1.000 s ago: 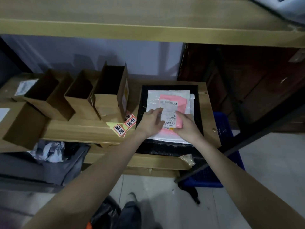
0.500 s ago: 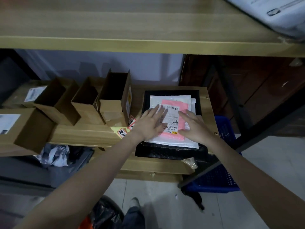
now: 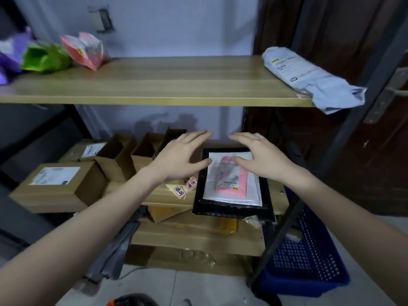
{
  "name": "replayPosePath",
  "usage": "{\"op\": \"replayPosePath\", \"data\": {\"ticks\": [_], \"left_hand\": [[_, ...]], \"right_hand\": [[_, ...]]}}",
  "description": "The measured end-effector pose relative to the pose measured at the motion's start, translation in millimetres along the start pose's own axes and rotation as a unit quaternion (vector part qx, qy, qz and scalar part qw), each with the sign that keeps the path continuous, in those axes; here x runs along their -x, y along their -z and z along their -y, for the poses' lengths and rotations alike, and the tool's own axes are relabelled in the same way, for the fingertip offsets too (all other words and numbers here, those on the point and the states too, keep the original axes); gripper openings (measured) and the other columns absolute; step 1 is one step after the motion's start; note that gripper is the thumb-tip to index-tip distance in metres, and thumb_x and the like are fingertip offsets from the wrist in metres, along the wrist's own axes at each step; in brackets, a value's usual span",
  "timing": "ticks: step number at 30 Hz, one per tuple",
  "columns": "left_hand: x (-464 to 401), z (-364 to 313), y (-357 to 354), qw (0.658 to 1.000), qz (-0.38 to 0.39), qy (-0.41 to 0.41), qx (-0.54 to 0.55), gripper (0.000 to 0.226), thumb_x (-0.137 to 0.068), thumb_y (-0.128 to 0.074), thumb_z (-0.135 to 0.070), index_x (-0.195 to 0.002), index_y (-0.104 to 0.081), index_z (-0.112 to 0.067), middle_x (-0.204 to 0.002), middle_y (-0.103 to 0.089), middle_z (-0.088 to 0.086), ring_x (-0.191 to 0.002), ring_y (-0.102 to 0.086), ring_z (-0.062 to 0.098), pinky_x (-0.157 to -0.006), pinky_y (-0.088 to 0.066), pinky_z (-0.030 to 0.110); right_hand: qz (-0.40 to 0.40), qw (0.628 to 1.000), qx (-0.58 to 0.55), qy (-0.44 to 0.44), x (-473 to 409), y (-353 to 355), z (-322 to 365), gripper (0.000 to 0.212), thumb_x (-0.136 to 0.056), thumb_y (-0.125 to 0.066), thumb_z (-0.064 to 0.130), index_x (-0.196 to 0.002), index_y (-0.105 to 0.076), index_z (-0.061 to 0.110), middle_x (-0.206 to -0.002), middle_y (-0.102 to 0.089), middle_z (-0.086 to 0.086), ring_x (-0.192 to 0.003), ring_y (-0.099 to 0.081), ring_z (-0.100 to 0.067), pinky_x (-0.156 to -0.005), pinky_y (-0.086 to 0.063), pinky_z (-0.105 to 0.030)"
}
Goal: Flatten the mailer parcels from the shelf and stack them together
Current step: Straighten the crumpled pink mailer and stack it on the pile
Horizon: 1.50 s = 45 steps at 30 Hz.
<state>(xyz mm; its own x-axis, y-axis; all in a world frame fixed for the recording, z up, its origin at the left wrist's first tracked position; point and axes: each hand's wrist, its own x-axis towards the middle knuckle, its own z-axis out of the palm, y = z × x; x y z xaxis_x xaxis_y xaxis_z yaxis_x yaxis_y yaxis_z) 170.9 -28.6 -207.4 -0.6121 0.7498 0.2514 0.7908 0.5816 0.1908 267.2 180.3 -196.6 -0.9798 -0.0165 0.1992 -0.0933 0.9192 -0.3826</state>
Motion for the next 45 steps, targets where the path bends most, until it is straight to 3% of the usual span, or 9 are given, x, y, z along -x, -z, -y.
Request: {"op": "replayPosePath", "data": {"ticks": [7, 13, 19, 26, 31, 36, 39, 45], "left_hand": [[48, -20, 71, 0.995, -0.100, -0.022, -0.006, 0.067, -0.083, -0.041, -0.059, -0.145, -0.031, -0.034, -0.148, -0.039, -0.014, -0.135, -0.036, 0.010, -0.107, -0.036, 0.039], [70, -12, 127, 0.985, -0.170, 0.001, -0.003, 0.061, -0.086, -0.045, -0.055, -0.142, -0.036, -0.034, -0.139, -0.048, -0.011, -0.125, -0.041, 0.009, -0.100, -0.034, 0.027], [76, 26, 167, 0.973, -0.225, 0.049, 0.016, 0.062, -0.084, -0.045, -0.055, -0.142, -0.034, -0.035, -0.141, -0.044, -0.010, -0.132, -0.036, 0.008, -0.107, -0.034, 0.037], [65, 97, 189, 0.957, -0.276, 0.083, 0.016, 0.057, -0.086, -0.042, -0.052, -0.140, -0.039, -0.030, -0.139, -0.044, -0.009, -0.131, -0.037, 0.007, -0.108, -0.031, 0.030], [40, 158, 202, 0.950, -0.287, 0.117, -0.031, 0.050, -0.091, -0.049, -0.036, -0.139, -0.041, -0.024, -0.141, -0.044, -0.004, -0.132, -0.038, 0.013, -0.107, -0.034, 0.032], [-11, 217, 219, 0.932, -0.302, 0.197, 0.034, 0.047, -0.093, -0.053, -0.027, -0.137, -0.042, -0.015, -0.140, -0.045, 0.006, -0.129, -0.041, 0.019, -0.100, -0.029, 0.023], [-42, 247, 225, 0.922, -0.301, 0.240, 0.039, 0.045, -0.095, -0.049, -0.033, -0.135, -0.043, -0.014, -0.139, -0.044, 0.011, -0.124, -0.046, 0.024, -0.099, -0.033, 0.031], [-95, 291, 225, 0.918, -0.228, 0.312, -0.087, 0.047, -0.096, -0.046, -0.038, -0.131, -0.044, -0.007, -0.126, -0.055, 0.021, -0.115, -0.052, 0.036, -0.090, -0.043, 0.041]], "right_hand": [[-0.046, 0.995, 0.016, 0.082, 16, 49, 62, 0.053, -0.088, -0.057, 0.036, -0.139, -0.042, 0.028, -0.141, -0.047, 0.008, -0.131, -0.041, -0.011, -0.107, -0.037, -0.035], [-0.085, 0.987, -0.036, 0.129, 10, 75, 106, 0.045, -0.087, -0.058, 0.035, -0.131, -0.048, 0.036, -0.125, -0.058, 0.016, -0.108, -0.056, -0.004, -0.092, -0.045, -0.030], [-0.122, 0.975, -0.080, 0.166, -22, 89, 138, 0.044, -0.086, -0.060, 0.029, -0.128, -0.051, 0.034, -0.116, -0.060, 0.016, -0.100, -0.057, -0.001, -0.085, -0.041, -0.016], [-0.149, 0.968, -0.092, 0.183, -85, 86, 161, 0.045, -0.085, -0.062, 0.031, -0.129, -0.051, 0.033, -0.118, -0.059, 0.019, -0.102, -0.054, 0.004, -0.087, -0.038, -0.011], [-0.136, 0.970, -0.063, 0.190, -141, 84, 174, 0.044, -0.087, -0.058, 0.034, -0.130, -0.049, 0.034, -0.124, -0.056, 0.018, -0.104, -0.052, 0.004, -0.092, -0.036, -0.016], [-0.145, 0.971, -0.035, 0.185, -197, 92, 180, 0.040, -0.088, -0.056, 0.033, -0.128, -0.050, 0.035, -0.126, -0.054, 0.020, -0.107, -0.052, 0.003, -0.091, -0.036, -0.017], [-0.151, 0.973, -0.030, 0.173, -220, 93, 176, 0.037, -0.088, -0.055, 0.033, -0.124, -0.051, 0.037, -0.122, -0.054, 0.023, -0.105, -0.051, 0.006, -0.094, -0.040, -0.021], [-0.144, 0.975, -0.008, 0.171, -244, 91, 158, 0.034, -0.088, -0.053, 0.036, -0.121, -0.051, 0.040, -0.116, -0.052, 0.026, -0.105, -0.051, 0.008, -0.094, -0.043, -0.025]]}}
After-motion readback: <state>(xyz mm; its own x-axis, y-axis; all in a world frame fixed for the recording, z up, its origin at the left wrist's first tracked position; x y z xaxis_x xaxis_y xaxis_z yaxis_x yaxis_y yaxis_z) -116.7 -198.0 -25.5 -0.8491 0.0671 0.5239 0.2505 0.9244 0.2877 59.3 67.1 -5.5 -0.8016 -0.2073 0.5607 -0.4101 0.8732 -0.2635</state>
